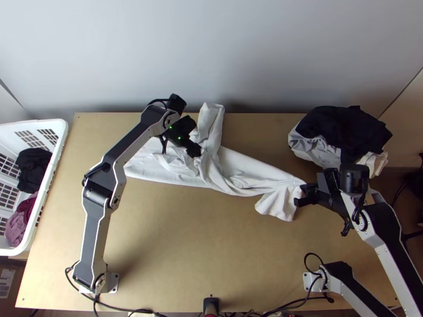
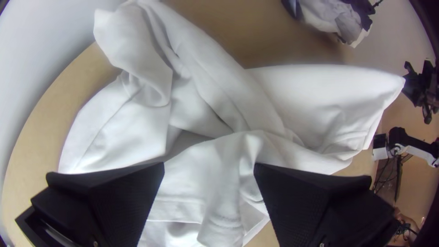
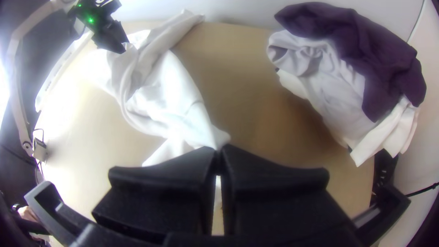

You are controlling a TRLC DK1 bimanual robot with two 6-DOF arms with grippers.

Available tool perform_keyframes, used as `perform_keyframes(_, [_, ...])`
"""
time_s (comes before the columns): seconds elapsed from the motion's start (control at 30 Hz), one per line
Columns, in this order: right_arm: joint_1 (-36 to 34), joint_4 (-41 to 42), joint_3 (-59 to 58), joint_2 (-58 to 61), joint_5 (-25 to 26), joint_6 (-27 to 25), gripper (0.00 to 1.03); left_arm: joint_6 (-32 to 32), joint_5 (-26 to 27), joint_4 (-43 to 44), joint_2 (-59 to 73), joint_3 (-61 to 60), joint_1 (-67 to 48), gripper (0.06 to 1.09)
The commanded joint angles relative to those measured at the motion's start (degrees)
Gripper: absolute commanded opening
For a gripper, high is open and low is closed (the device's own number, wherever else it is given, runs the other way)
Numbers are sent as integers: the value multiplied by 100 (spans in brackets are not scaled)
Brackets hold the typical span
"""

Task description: Fold the t-shirt

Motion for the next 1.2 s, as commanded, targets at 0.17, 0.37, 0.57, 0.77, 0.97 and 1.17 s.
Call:
perform_keyframes(0.17, [-49, -10, -215, -108, -22, 63, 3, -465, 863, -877, -973, -16, 486, 102])
perform_keyframes(0.37, [-93, -45, -382, -284, -57, 89, 3, -684, 749, -156, -2494, -1555, 398, 103])
perform_keyframes(0.57, [-93, -2, -391, -301, -66, 89, 3, -535, 143, 1443, -3812, -3682, -24, 103])
perform_keyframes(0.77, [-93, 78, -382, -293, -66, 89, 3, -667, -288, 2155, -4348, -4789, -341, 95])
perform_keyframes(0.97, [-101, 78, -356, -293, -57, 89, 3, -816, -719, 2911, -4533, -5668, -639, 95])
perform_keyframes(1.17, [-101, 86, -321, -266, -57, 63, 3, -1071, -886, 3790, -4348, -6380, -701, 94])
